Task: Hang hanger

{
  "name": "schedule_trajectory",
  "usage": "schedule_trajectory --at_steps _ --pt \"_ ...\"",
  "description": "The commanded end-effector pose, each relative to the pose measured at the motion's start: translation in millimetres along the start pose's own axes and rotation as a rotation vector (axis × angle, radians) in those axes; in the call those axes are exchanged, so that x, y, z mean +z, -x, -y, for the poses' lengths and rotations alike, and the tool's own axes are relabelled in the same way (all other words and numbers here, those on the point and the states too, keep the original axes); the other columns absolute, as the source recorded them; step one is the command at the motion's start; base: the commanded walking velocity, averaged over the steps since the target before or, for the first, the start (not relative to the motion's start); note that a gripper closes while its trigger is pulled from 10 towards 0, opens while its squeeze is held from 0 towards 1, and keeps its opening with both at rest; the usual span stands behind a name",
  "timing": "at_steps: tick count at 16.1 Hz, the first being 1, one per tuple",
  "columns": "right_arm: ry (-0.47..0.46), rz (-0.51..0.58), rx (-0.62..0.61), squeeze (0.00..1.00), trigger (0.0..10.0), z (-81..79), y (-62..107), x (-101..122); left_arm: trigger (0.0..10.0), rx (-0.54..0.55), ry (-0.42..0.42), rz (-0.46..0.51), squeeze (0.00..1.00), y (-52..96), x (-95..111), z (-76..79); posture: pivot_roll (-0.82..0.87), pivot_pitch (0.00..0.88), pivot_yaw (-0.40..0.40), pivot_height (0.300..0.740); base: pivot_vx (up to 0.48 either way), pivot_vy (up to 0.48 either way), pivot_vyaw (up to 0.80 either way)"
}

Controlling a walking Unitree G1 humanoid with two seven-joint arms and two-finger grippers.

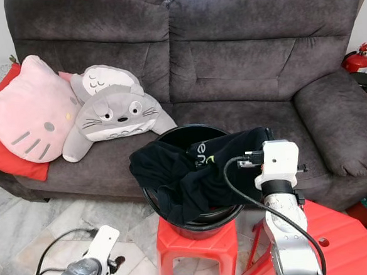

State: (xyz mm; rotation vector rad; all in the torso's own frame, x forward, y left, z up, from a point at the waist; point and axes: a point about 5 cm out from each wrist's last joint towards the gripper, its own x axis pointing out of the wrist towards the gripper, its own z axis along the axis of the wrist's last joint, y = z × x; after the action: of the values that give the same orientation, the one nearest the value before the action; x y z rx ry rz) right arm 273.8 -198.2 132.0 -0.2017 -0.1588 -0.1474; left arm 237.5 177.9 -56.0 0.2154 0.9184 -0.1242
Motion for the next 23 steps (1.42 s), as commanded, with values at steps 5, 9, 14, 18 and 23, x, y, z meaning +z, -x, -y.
schedule_trajectory --at_steps 5,9,14,18,23 --pt "0.013 0.005 -0.012 0.0 10.0 4.8 -6.1 4.6 10.0 0.068 0.155 -0.066 0.0 0.9 -13.6 -1.4 -0.17 0.0 -0.007 0.74 0.0 0.0 0.0" --pt "0.016 0.009 -0.011 0.0 10.0 6.6 -8.1 7.3 10.0 0.07 0.138 -0.012 0.0 0.8 -7.8 -3.3 -0.17 0.0 0.003 0.74 0.0 0.0 0.0" --pt "0.013 0.005 -0.02 0.0 10.0 8.6 -4.8 6.2 10.0 0.049 0.027 0.182 0.0 2.8 9.5 -4.2 -0.16 0.0 0.013 0.74 0.0 0.0 0.0" --pt "0.019 -0.001 -0.018 0.0 10.0 11.4 -2.1 5.5 10.0 0.105 0.034 0.31 0.0 6.5 17.8 -6.7 -0.15 0.0 0.006 0.74 0.0 0.0 0.0" --pt "0.019 -0.004 -0.006 0.0 10.0 13.4 -3.3 5.8 10.0 0.158 0.02 0.432 0.0 11.4 24.8 -6.2 -0.14 0.0 -0.011 0.74 0.0 0.0 0.0"
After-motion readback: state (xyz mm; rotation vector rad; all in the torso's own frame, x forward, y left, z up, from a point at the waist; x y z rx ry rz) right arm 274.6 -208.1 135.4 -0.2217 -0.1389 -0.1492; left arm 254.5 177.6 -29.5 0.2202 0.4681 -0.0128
